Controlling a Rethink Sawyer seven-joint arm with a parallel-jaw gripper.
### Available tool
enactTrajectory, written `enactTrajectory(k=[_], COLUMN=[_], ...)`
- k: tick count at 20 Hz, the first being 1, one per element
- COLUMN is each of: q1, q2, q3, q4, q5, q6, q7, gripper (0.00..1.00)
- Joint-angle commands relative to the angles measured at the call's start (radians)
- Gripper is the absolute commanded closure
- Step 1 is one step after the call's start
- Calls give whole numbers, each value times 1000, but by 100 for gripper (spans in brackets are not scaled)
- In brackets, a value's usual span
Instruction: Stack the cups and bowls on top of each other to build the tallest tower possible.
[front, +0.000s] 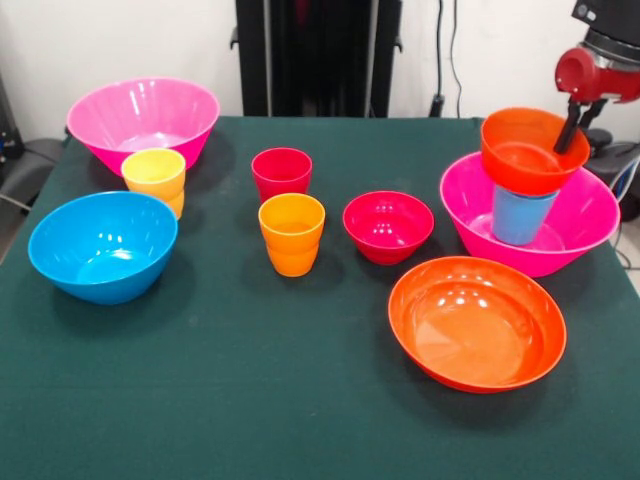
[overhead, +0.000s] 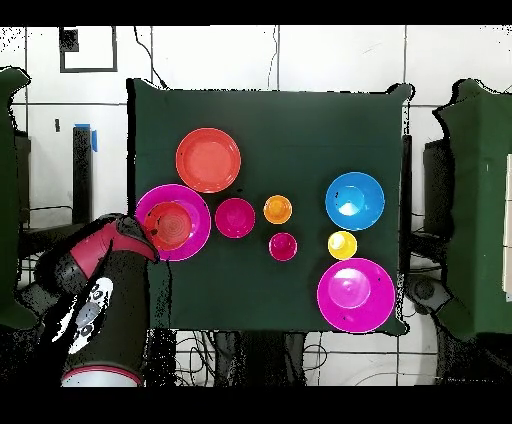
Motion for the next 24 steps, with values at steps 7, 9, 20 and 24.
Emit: enactTrajectory(k=[7, 9, 20, 24], q1=[-10, -13, -1, -2], q2=[20, 16, 21, 24], q3=[25, 26, 16, 16], q4=[-7, -3, -9, -13], q5=[41, 40, 53, 51], q6=[39, 36, 60, 43], q7=[141, 135, 151, 148], gripper=[100, 100, 0, 0])
